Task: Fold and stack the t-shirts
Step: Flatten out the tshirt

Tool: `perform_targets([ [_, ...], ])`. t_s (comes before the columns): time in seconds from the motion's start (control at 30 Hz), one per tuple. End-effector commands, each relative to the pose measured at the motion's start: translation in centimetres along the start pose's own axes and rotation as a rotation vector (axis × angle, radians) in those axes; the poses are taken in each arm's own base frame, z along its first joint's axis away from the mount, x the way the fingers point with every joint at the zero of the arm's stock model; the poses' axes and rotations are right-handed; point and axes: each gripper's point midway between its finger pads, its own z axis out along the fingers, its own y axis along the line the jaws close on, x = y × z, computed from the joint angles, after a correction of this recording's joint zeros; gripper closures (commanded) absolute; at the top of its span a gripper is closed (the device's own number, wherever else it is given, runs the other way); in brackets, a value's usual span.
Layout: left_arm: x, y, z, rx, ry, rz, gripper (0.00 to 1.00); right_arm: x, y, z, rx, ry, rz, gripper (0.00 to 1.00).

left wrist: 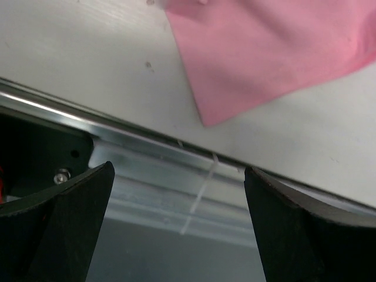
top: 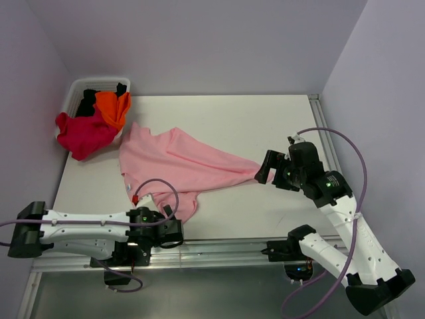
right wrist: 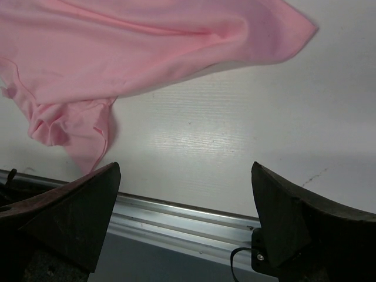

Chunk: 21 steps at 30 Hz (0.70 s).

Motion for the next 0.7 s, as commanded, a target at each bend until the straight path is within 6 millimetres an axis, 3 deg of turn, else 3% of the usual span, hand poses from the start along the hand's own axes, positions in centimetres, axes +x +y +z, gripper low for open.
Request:
perform_targets([
  [0.0,-0.9,-1.8,1.6,0.015,-0.106,-0.223,0.01,0.3,0.3,0.4,-0.01,0.023,-0.001,0.01],
  [0.33,-1.7,-1.0,4.2,0.078,-0.135,-0.289,0.0,0.4,0.0,0.7,0.008,0.033,-0.003,0.01],
  [0.47,-2.2,-2.0,5.4,0.074,-0.158,-0.236,0.01,0.8,-0.3,0.9,0.016,0.043,0.002,0.01],
  [0.6,-3.0,-4.3,6.3,0.106,-0.157,-0.215,0.0,0.7,-0.3,1.0,0.02,0.042,0.008,0.02],
  [0.67,-3.3,-4.3,7.1,0.083,-0.156,-0.192,0.01,0.7,-0.3,1.0,0.022,0.04,0.013,0.02],
])
